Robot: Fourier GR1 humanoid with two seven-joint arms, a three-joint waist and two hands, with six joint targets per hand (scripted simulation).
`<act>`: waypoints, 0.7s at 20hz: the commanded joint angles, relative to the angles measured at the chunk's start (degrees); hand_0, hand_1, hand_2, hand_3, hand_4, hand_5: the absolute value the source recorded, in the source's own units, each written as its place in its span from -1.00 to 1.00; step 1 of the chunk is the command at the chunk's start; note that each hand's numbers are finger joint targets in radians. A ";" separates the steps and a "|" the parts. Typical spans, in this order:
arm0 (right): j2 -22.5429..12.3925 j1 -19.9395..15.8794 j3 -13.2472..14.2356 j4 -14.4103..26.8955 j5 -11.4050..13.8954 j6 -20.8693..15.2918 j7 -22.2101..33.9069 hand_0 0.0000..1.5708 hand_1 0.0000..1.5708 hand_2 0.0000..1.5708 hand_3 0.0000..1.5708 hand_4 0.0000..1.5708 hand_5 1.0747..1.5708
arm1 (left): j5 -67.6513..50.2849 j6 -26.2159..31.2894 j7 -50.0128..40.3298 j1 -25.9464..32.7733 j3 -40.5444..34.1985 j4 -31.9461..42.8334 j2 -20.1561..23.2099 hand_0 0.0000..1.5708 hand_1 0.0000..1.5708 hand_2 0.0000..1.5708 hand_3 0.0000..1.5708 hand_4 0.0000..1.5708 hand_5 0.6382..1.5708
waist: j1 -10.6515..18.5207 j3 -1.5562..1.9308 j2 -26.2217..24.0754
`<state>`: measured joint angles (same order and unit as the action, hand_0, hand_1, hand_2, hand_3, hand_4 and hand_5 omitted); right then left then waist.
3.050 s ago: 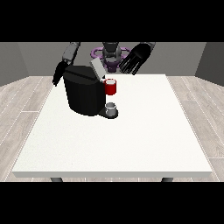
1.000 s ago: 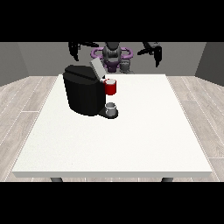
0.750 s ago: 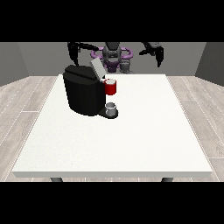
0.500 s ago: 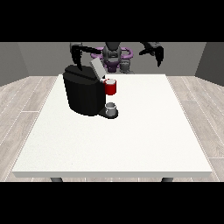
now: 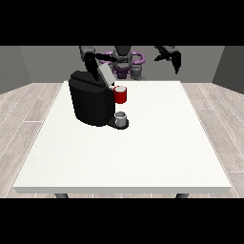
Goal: Insert the coffee pod into the coffee machine and close the lid
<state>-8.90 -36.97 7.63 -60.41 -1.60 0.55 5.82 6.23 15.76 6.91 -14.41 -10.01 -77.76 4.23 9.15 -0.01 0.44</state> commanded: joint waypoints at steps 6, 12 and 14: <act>-0.49 -2.52 -1.68 0.32 -0.13 3.63 -0.85 -1.00 -1.00 -1.00 -1.00 -0.79 1.00 | 0.57 -3.40 2.45 2.44 -1.55 0.41 1.85 -1.00 -1.00 -1.00 -1.00 -0.56 1.00 | -2.88 0.00 2.01; -2.63 -11.55 -1.78 3.54 3.64 0.73 -0.69 -1.00 -1.00 -1.00 -1.00 -0.85 1.00 | 0.26 -1.57 -1.31 -0.21 2.25 -3.41 0.77 -1.00 -1.00 -1.00 -1.00 -0.54 1.00 | 2.61 0.01 4.79; -0.56 -10.22 -3.39 3.29 4.95 -0.47 -1.48 -1.00 -1.00 -1.00 -1.00 -0.87 1.00 | 1.03 -2.90 -4.27 0.41 4.01 -4.60 -1.25 -1.00 -1.00 -1.00 -1.00 -0.48 1.00 | 2.68 0.01 3.04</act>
<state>-10.85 -44.49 6.00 -57.72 1.56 0.91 5.86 6.97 13.23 5.00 -13.99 -7.80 -80.82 4.26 9.83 0.14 3.79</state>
